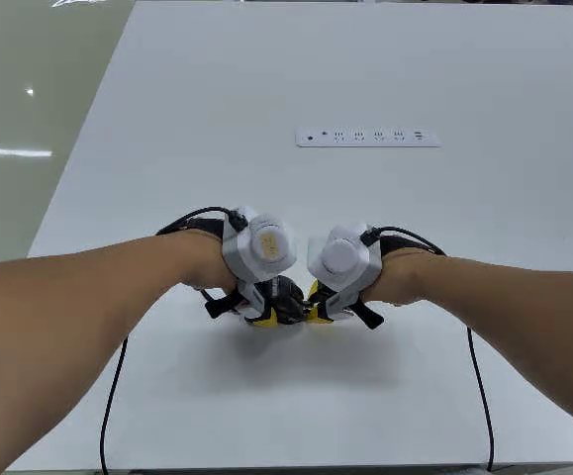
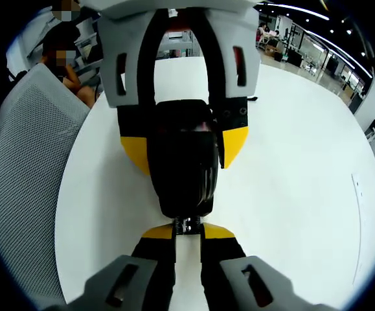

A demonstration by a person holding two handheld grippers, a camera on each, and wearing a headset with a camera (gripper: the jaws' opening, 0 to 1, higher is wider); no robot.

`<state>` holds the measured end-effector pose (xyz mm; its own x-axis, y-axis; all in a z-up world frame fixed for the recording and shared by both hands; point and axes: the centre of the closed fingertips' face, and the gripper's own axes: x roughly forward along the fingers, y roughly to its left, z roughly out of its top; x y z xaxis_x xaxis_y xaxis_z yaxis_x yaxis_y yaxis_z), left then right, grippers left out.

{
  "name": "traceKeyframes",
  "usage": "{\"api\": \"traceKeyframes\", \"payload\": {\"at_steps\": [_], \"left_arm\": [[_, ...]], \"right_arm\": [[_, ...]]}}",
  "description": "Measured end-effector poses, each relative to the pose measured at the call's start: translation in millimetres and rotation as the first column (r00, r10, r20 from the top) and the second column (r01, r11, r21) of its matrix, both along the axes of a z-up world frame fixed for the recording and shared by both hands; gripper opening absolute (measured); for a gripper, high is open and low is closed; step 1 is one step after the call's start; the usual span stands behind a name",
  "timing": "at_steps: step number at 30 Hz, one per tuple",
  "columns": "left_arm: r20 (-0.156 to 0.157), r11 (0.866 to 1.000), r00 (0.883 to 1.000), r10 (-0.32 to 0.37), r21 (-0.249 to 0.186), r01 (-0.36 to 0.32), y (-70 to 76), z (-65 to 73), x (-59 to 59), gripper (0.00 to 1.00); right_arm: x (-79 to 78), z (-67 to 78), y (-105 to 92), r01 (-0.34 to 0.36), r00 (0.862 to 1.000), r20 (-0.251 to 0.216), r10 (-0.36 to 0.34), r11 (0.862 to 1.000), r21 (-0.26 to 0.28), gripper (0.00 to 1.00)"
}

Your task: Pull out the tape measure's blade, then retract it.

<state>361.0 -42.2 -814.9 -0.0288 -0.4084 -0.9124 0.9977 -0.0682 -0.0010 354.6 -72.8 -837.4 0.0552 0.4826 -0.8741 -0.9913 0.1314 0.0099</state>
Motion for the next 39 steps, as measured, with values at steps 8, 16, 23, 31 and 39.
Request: {"api": "traceKeyframes", "payload": {"at_steps": [8, 16, 23, 31, 39], "left_arm": [[-0.002, 1.0, 1.0, 0.002, -0.002, -0.002, 0.4, 0.3, 0.0, 0.36], [-0.004, 1.0, 1.0, 0.006, -0.003, -0.006, 0.3, 0.5, -0.3, 0.36], [-0.006, 1.0, 1.0, 0.009, -0.004, -0.009, 0.0, 0.2, -0.1, 0.36], [-0.009, 1.0, 1.0, 0.011, -0.005, -0.011, -0.6, 0.2, -0.6, 0.36], [-0.008, 1.0, 1.0, 0.013, -0.004, -0.013, -0.6, -0.1, -0.4, 0.36]], "right_arm": [[-0.4, -0.4, -2.0, -0.004, 1.0, -0.001, 0.004, 1.0, -0.002, 0.13], [-0.4, -0.4, -3.5, -0.004, 1.0, -0.002, 0.004, 1.0, -0.005, 0.12], [-0.5, -0.4, -5.8, -0.006, 1.0, -0.002, 0.006, 1.0, -0.009, 0.12], [-1.1, -0.3, -8.1, 0.004, 1.0, -0.005, -0.004, 1.0, -0.014, 0.12], [-1.3, -0.3, -10.9, 0.004, 1.0, -0.006, -0.004, 1.0, -0.017, 0.12]]}}
